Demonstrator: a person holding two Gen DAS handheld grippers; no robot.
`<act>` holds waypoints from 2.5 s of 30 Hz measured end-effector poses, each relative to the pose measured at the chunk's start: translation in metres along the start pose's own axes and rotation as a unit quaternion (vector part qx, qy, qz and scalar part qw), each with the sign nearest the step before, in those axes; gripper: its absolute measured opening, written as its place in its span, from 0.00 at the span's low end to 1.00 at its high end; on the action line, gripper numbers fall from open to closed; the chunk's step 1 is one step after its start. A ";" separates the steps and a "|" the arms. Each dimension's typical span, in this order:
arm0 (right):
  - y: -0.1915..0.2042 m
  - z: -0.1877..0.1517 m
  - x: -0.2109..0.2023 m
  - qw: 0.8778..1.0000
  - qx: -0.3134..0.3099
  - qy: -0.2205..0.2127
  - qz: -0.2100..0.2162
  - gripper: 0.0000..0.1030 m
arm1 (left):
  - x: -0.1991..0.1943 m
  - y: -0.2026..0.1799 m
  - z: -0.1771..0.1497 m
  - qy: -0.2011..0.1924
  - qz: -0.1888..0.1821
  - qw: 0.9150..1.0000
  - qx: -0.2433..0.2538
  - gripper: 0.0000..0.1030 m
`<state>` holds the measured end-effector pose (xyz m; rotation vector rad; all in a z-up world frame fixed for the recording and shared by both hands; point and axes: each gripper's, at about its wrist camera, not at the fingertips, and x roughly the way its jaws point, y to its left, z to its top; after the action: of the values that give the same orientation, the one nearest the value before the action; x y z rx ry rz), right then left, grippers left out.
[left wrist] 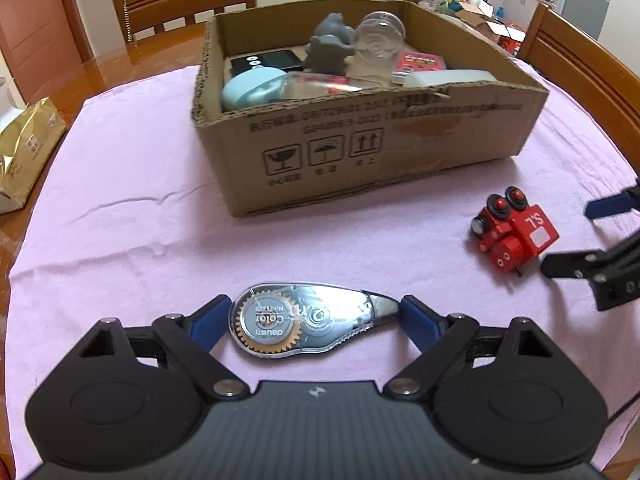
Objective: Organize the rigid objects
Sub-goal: 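Close the left gripper on the silver correction-tape dispenser, then close the right gripper on the red 'SL' toy train, then carry tape dispenser and train to the box while both grippers release them inside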
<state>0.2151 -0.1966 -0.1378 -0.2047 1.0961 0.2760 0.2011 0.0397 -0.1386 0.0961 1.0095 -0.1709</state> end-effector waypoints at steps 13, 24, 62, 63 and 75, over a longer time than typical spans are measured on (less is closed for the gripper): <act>0.060 0.010 0.003 0.995 -0.075 -0.037 0.049 0.83 | 0.002 0.004 0.002 0.001 -0.004 1.000 0.006 0.87; 0.063 0.020 0.004 0.996 -0.067 -0.046 0.045 0.71 | 0.004 0.006 0.005 0.000 -0.007 1.000 0.011 0.87; 0.023 0.090 -0.087 0.986 -0.112 -0.107 0.065 0.59 | -0.043 -0.004 0.147 -0.092 -0.062 0.988 0.109 0.87; 0.023 0.094 -0.086 0.986 -0.112 -0.111 0.062 0.59 | -0.035 -0.005 0.152 -0.093 -0.061 0.988 0.106 0.87; 0.013 0.124 -0.076 0.985 -0.115 -0.120 0.051 0.59 | 0.000 0.010 0.152 -0.109 -0.025 0.993 0.048 0.98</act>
<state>0.2835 -0.1561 -0.0152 -0.3130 0.8362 0.5074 0.3290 0.0251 -0.0580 0.1362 0.7856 -0.2703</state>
